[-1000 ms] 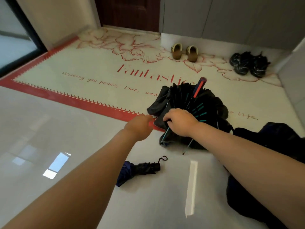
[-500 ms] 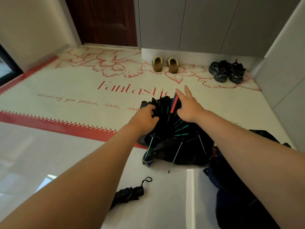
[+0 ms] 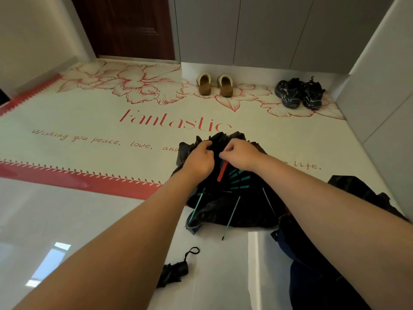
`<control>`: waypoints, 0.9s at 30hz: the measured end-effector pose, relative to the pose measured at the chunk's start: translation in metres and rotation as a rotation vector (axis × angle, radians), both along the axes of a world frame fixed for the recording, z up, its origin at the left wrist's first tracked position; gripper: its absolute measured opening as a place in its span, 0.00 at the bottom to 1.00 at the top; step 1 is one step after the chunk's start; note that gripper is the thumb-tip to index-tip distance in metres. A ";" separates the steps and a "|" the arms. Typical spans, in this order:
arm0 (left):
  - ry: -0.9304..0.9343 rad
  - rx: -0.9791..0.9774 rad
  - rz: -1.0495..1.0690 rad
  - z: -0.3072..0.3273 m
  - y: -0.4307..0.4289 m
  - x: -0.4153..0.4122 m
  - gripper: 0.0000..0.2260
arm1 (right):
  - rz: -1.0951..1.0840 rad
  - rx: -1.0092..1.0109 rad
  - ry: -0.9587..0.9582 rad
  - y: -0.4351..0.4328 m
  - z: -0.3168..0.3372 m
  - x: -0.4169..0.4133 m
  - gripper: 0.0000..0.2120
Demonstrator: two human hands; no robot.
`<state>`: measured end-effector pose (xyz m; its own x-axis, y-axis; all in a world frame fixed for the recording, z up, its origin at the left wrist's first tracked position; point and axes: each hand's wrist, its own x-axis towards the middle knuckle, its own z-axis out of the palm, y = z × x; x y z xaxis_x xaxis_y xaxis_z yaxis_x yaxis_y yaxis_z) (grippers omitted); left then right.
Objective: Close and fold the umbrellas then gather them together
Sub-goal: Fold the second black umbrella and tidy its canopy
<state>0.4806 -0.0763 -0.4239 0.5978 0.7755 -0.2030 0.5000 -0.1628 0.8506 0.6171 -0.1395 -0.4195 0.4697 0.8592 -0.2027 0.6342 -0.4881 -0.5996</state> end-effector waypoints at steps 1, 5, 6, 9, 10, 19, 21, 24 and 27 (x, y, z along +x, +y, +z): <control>0.016 -0.045 0.012 0.000 -0.001 0.000 0.20 | 0.000 -0.022 0.149 -0.006 -0.002 -0.004 0.13; 0.191 -0.420 0.023 -0.007 -0.018 -0.013 0.17 | 0.056 -0.228 0.623 -0.037 -0.014 -0.019 0.03; 0.233 -0.501 -0.005 -0.009 -0.025 -0.018 0.17 | 0.075 -0.281 0.682 -0.046 -0.018 -0.022 0.03; 0.383 -0.433 -0.210 -0.021 -0.030 -0.034 0.11 | 0.091 -0.390 0.718 -0.061 -0.029 -0.023 0.10; 0.408 -0.405 -0.256 -0.026 -0.030 -0.038 0.17 | 0.079 -0.376 0.653 -0.062 -0.032 -0.024 0.11; 0.692 -0.347 -0.538 -0.046 -0.034 -0.049 0.25 | 0.039 -0.207 -0.145 -0.044 -0.056 0.003 0.30; 0.716 -0.191 -0.570 -0.048 -0.026 -0.046 0.16 | 0.111 -0.319 0.013 -0.043 -0.072 -0.004 0.32; 0.590 0.302 -0.389 -0.053 -0.010 -0.043 0.11 | 0.208 -0.390 0.147 -0.047 -0.089 -0.020 0.28; 0.438 0.380 -0.270 -0.065 -0.001 -0.049 0.11 | 0.320 -0.524 0.199 -0.054 -0.102 -0.037 0.27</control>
<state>0.4312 -0.0775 -0.4886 0.7065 0.6749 -0.2133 0.6873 -0.5822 0.4343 0.5798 -0.1932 -0.5214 0.1167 0.7140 -0.6903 0.6982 -0.5533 -0.4543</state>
